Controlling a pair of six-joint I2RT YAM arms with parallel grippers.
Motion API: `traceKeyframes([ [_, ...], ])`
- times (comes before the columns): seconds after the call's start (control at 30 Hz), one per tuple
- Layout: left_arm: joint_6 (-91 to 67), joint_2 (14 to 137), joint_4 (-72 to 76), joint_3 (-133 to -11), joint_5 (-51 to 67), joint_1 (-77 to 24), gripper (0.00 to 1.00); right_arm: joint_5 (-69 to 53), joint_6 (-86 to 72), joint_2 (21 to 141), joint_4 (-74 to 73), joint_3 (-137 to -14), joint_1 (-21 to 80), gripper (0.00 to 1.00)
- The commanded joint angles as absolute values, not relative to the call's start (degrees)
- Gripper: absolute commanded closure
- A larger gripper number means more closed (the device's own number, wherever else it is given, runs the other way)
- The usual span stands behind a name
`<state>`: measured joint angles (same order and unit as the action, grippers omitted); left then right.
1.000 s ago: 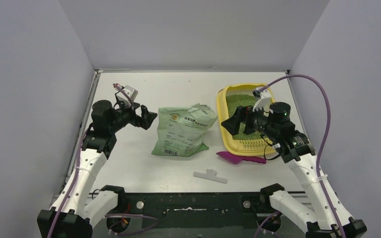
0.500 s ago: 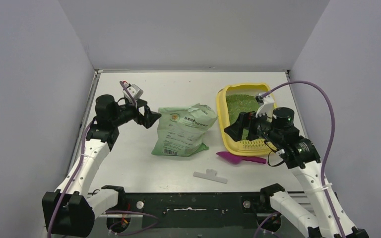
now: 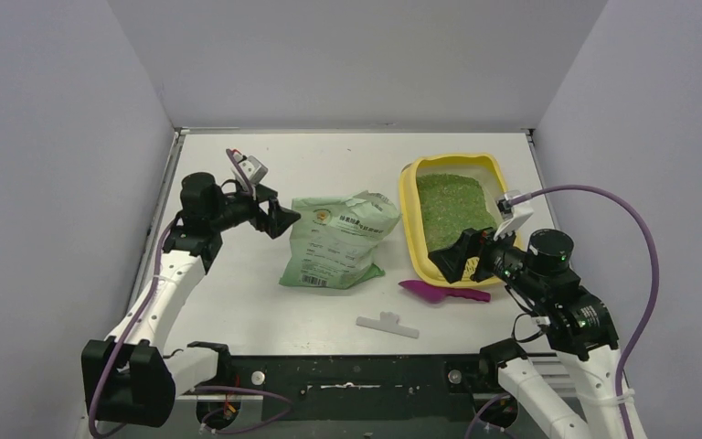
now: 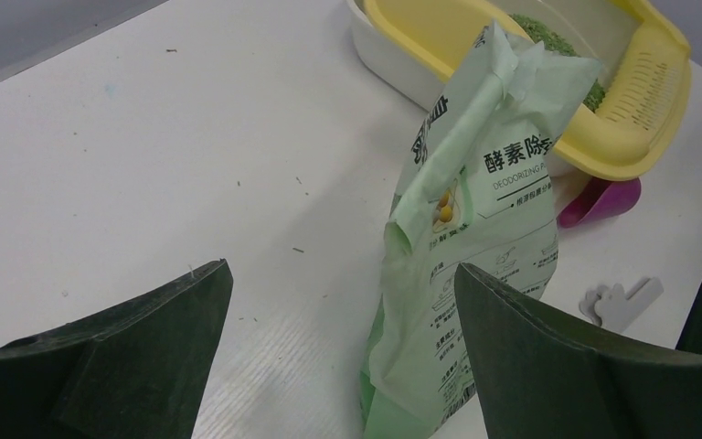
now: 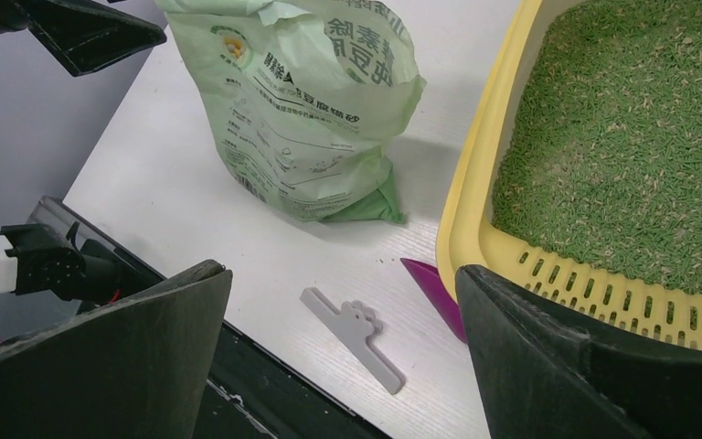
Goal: Fill the litter box with clean litter
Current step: Close the cat litter bag at the center of the board.
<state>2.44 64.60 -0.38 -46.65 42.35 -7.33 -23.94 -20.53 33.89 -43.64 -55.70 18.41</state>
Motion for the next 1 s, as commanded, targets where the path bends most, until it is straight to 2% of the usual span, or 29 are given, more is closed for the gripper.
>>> traceKeyframes([
  [0.0, 1.7, 65.7, 1.9, -48.3, 45.3, -6.9, 0.10, -23.9, -19.6, 34.4, -42.7, -57.4, 18.2, 0.00],
  [0.17, -3.5, 68.7, 9.4, -47.2, 45.1, -6.7, 0.13, -24.8, -18.1, 35.4, -42.0, -58.1, 18.2, 0.00],
  [0.2, -4.6, 69.6, 10.5, -47.4, 46.1, -6.7, 0.18, -24.7, -17.9, 35.6, -42.0, -58.3, 18.1, 0.00],
  [0.27, -5.7, 71.1, 10.9, -48.0, 48.5, -6.7, 0.36, -24.9, -17.3, 36.1, -42.0, -58.4, 18.2, 0.00],
  [0.47, -4.3, 71.2, 8.1, -48.5, 52.6, -6.8, 0.69, -25.6, -17.1, 37.6, -39.7, -57.1, 18.1, 0.00],
  [0.7, -0.6, 67.9, 4.6, -47.6, 52.9, -6.7, 0.99, -28.8, -19.7, 42.0, -31.4, -54.6, 18.2, 0.00],
  [0.97, 3.0, 67.8, -2.2, -49.5, 59.1, -6.8, 1.00, -35.5, -25.2, 50.0, -14.5, -48.3, 18.3, 0.00],
])
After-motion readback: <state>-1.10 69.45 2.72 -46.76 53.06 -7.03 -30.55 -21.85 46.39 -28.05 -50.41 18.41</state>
